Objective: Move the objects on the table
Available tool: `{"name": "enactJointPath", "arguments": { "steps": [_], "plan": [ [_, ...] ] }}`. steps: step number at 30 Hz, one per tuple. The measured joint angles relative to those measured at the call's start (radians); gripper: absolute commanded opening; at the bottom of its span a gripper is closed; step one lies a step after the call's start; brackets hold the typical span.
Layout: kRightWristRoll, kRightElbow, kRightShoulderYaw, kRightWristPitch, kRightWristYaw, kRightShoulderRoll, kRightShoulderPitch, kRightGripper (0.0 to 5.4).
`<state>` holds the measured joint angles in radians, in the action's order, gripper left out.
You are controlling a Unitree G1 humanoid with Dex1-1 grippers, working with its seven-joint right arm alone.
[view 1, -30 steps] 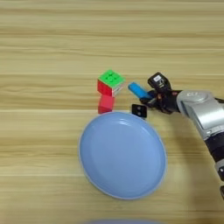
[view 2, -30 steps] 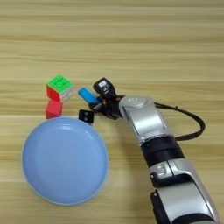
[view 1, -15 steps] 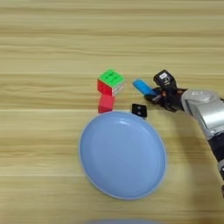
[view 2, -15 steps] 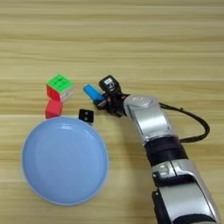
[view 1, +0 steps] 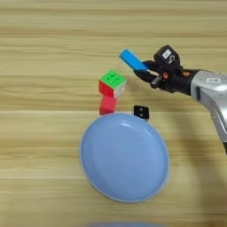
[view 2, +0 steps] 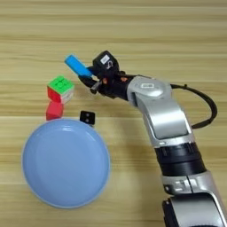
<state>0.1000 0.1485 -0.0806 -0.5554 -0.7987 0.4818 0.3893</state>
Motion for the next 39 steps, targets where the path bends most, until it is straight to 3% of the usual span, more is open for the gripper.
{"name": "enactJointPath", "arguments": {
  "steps": [11,15,26,34,39],
  "plan": [
    [0.002,0.124,-0.117,0.157,-0.225,0.107,-0.13,1.41],
    [-0.013,0.127,-0.159,0.179,-0.277,0.133,-0.145,1.41],
    [-0.088,0.047,-0.27,0.192,-0.306,0.134,-0.152,1.41],
    [-0.116,-0.015,-0.283,0.193,-0.301,0.125,-0.152,1.41],
    [-0.116,-0.024,-0.282,0.19,-0.302,0.123,-0.152,2.1]
  ]
}}
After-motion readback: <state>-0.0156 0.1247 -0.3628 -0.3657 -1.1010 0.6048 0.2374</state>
